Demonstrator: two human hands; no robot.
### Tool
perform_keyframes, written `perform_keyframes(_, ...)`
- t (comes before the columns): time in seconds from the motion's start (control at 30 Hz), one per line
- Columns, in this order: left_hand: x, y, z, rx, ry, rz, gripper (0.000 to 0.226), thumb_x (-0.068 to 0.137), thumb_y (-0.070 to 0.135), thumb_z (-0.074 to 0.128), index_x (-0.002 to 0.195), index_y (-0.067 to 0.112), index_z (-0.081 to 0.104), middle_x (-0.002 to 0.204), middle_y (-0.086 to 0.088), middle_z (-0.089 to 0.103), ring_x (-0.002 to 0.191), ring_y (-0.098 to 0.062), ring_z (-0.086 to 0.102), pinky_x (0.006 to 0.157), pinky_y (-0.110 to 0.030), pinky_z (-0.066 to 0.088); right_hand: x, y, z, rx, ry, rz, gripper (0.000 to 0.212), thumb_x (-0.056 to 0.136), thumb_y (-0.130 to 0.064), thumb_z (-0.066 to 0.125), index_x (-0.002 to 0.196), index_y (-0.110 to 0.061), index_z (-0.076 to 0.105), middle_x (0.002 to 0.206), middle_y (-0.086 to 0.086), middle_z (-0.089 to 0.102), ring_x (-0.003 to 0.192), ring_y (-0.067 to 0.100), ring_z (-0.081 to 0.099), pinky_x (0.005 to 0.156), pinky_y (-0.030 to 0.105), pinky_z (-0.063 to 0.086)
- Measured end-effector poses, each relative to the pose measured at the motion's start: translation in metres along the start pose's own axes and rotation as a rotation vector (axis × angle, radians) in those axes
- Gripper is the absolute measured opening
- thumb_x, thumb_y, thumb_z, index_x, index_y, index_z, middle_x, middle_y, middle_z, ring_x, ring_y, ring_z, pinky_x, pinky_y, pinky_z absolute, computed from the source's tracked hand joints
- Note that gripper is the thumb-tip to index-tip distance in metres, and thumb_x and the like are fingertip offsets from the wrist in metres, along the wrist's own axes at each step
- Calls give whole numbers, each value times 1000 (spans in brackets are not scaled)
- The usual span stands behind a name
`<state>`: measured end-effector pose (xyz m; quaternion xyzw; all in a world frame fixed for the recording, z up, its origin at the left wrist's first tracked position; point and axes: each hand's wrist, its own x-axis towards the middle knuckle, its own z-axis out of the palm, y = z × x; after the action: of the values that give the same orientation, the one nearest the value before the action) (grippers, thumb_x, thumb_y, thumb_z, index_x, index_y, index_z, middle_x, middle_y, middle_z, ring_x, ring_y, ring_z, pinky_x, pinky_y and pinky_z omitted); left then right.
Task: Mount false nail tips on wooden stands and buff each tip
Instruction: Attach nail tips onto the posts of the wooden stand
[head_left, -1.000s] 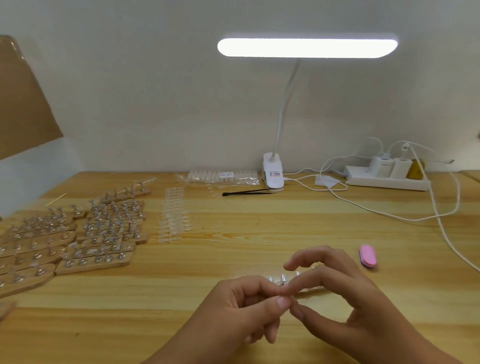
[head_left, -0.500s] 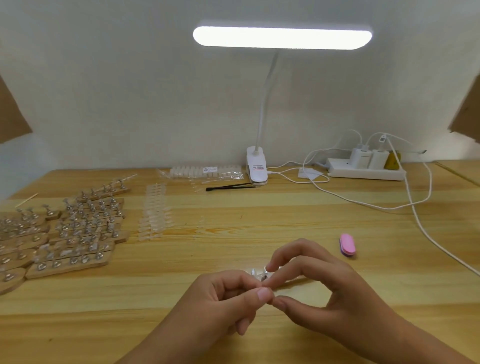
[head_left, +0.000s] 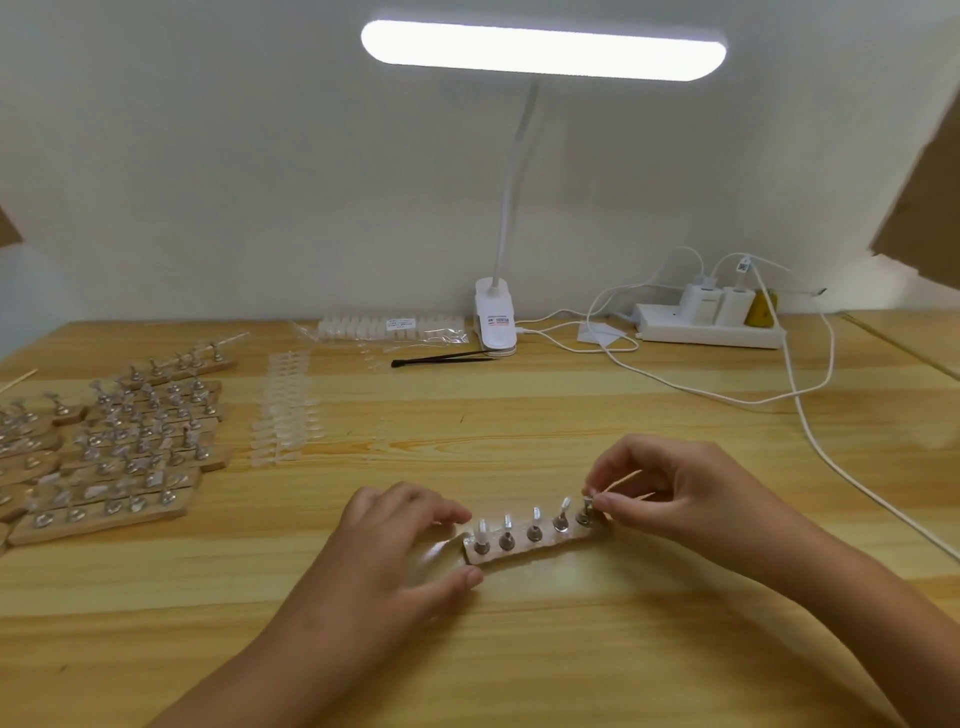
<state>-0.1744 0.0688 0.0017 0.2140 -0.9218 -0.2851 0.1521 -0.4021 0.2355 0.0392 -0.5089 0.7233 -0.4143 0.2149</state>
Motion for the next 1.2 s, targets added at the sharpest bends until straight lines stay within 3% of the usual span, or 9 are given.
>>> perform_keyframes(0.27, 3, -6, 4, 22, 43, 60, 15, 75, 63, 58, 89, 58, 55, 114, 41, 42, 116, 16, 25, 89, -6, 27, 1, 4, 1, -86, -41, -50, 24, 86, -5, 72, 94, -28, 72, 95, -13, 74, 88, 3, 71, 80, 16, 53)
perform_keyframes(0.53, 3, -6, 4, 32, 58, 86, 14, 75, 62, 59, 88, 57, 55, 111, 39, 45, 114, 15, 29, 90, -9, 28, 0, 2, 2, -62, -27, -46, 20, 86, -9, 72, 93, -27, 72, 95, -14, 74, 90, 5, 71, 85, 33, 58)
perform_keyframes(0.8, 3, -6, 4, 33, 56, 91, 19, 74, 66, 55, 90, 56, 56, 112, 37, 46, 115, 14, 31, 92, -10, 28, 0, 1, 5, -135, -37, -78, 24, 87, -3, 69, 96, -26, 73, 94, -14, 74, 92, 2, 69, 85, 30, 58)
perform_keyframes(1.0, 3, -6, 3, 46, 41, 80, 19, 74, 66, 53, 90, 56, 55, 115, 41, 40, 115, 14, 30, 90, -9, 28, 0, 1, 6, -122, -27, -86, 25, 86, -12, 71, 105, -28, 68, 94, -12, 73, 92, 5, 69, 85, 28, 57)
perform_keyframes(1.2, 3, -5, 3, 38, 45, 77, 18, 75, 64, 56, 91, 55, 55, 109, 37, 47, 114, 16, 31, 90, -8, 28, 2, 3, 8, -165, 28, -85, 10, 85, -19, 73, 88, -27, 69, 87, -17, 71, 88, 4, 69, 81, 37, 59)
